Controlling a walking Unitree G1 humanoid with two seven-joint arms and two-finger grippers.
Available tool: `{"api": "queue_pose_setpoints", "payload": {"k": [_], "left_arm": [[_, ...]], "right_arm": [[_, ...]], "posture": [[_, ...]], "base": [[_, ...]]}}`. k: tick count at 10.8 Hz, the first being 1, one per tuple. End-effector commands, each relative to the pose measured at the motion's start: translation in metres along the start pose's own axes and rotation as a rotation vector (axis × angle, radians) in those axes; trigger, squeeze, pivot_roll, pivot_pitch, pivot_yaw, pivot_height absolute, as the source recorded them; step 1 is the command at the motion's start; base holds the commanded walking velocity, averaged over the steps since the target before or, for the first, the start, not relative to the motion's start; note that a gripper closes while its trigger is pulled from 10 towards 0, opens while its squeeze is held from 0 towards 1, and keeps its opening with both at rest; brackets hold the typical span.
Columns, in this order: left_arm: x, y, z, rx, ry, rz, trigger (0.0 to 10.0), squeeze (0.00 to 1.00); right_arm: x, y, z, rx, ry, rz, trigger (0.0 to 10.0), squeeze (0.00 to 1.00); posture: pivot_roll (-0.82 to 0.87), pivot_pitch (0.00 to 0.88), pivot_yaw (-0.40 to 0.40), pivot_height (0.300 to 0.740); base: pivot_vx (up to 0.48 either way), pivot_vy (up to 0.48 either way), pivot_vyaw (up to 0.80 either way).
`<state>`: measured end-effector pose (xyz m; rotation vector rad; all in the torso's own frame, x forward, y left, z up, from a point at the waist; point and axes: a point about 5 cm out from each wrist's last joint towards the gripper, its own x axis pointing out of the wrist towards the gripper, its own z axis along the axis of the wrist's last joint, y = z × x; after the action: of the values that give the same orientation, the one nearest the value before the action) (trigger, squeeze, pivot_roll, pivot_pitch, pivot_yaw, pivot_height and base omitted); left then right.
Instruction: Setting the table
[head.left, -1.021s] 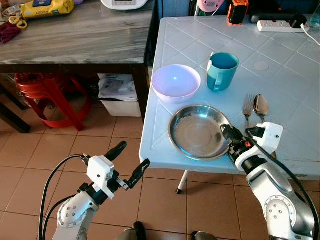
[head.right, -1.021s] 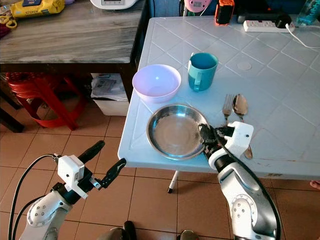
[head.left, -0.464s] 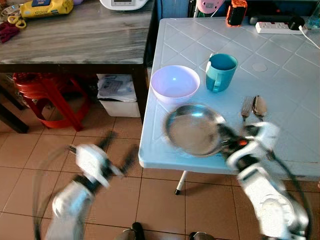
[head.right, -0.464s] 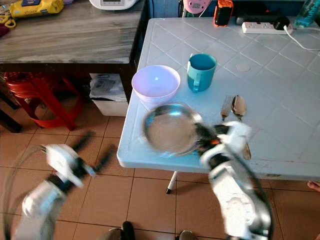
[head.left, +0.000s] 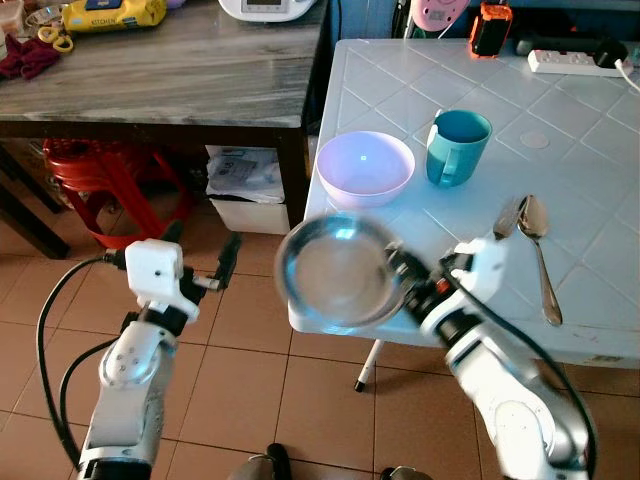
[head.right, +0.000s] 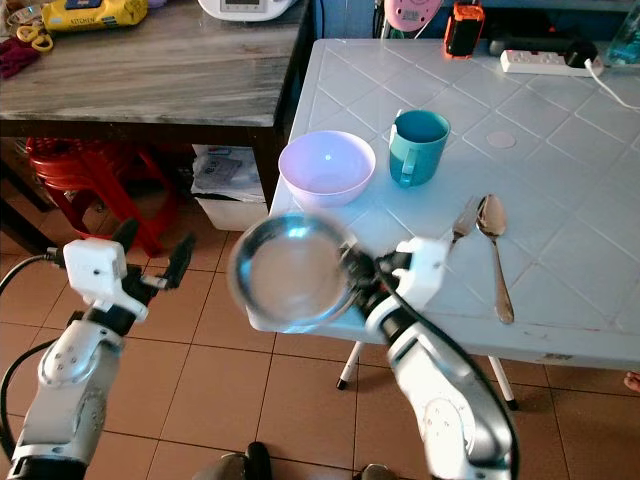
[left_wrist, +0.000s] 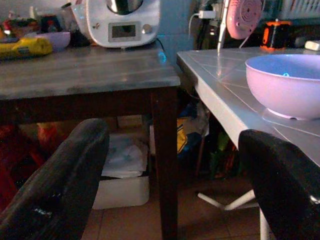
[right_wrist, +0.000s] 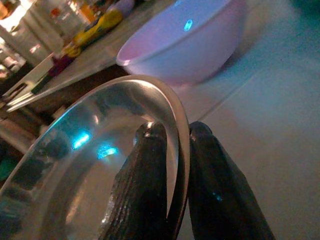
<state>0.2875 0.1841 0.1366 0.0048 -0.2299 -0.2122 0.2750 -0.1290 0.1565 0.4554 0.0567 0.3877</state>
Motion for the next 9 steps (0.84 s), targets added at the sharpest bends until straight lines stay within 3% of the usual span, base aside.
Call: {"api": "queue_pose_setpoints", "payload": {"k": [1,3,9], "left_arm": [[0.0008,-0.0012,0.0020,-0.008,0.007,0.010,10.0,0.00],[0.0040,-0.0068,0.0020,-0.039,0.006,0.026,10.0,0.00],[0.0054,-0.0068,-0.0016,-0.050,0.021,0.026,10.0,0.00]], "right_arm": [[-0.0003,0.0036,0.0084,-0.026,-0.043,-0.005,10.0,0.00],[-0.0007,-0.0003,0.0112,-0.054,-0.064,-0.030,10.0,0.00],[-0.0022,0.0007,0.0100,-0.092,-0.082,-0.037,10.0,0.00]], "posture": [[-0.11,0.148,0.071,0.740],[-0.11,0.150,0.069,0.740],[-0.12,0.155,0.074,0.740]], "base": [[0.000,0.000,0.00],[0.000,0.148,-0.69],[0.000,0.429,0.00]]}}
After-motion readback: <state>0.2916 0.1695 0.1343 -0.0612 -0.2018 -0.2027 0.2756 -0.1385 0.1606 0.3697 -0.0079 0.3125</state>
